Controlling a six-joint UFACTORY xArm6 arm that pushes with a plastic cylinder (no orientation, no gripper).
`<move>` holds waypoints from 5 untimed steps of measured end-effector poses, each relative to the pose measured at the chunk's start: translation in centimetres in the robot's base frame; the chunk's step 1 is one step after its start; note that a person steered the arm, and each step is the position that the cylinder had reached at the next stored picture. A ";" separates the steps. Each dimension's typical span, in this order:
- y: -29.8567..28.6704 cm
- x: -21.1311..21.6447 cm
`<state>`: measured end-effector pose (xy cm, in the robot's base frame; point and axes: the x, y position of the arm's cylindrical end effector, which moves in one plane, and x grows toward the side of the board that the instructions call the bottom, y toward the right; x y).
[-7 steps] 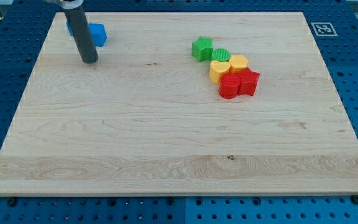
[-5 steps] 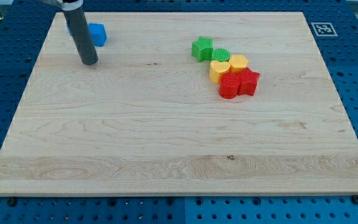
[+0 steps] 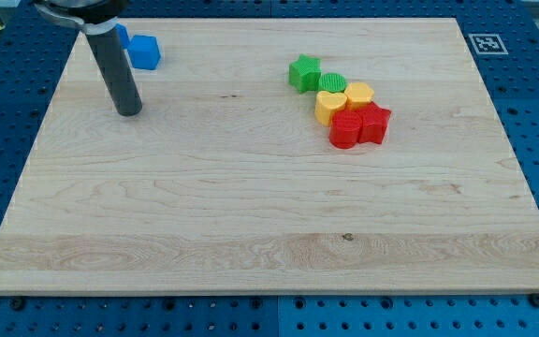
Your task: Point your arm towards the top right side of the red star
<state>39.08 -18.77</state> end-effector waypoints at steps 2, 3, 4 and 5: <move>2.1 3.1; 5.3 4.6; 9.1 6.7; 14.6 8.6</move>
<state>47.64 -4.20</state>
